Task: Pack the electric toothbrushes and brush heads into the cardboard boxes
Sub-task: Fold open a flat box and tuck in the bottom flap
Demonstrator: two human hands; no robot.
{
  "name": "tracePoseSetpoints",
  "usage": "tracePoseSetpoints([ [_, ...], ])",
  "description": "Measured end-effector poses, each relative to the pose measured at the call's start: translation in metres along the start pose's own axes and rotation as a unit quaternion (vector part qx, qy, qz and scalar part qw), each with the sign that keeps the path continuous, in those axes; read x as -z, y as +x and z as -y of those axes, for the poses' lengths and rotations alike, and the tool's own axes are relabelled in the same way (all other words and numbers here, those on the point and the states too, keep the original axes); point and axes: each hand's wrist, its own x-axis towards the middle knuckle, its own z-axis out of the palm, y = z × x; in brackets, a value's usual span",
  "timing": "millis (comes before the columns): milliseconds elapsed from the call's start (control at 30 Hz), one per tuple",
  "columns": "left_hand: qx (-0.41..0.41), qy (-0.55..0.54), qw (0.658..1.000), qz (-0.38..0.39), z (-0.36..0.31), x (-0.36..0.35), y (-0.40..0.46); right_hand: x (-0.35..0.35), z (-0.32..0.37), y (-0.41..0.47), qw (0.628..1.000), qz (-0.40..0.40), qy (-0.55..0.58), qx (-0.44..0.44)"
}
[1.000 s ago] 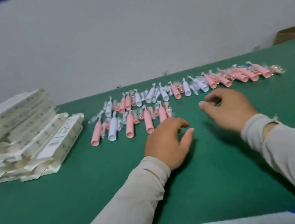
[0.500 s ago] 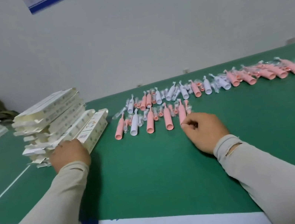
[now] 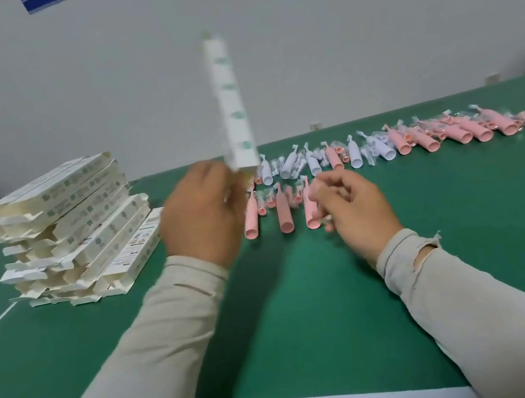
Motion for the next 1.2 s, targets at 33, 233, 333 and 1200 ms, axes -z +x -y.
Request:
tracePoseSetpoints([
  [33,-0.023,-0.031,0.999,0.010,-0.020,-0.008,0.003,0.001,0.007,0.003,0.997,0.005,0.079,-0.025],
  [233,0.012,-0.282,0.944,0.168,-0.077,-0.055,-0.002,0.013,0.024,0.037,0.989,-0.007,0.119,-0.086],
  [333,0.300,-0.532,0.780,0.137,-0.086,-0.070,-0.007,0.026,0.012,0.039,0.999,-0.014,0.030,-0.015],
  [1200,0.484,-0.772,0.387,0.140,-0.069,-0.098,-0.016,0.004,-0.001,0.001,0.966,-0.027,-0.213,0.145],
])
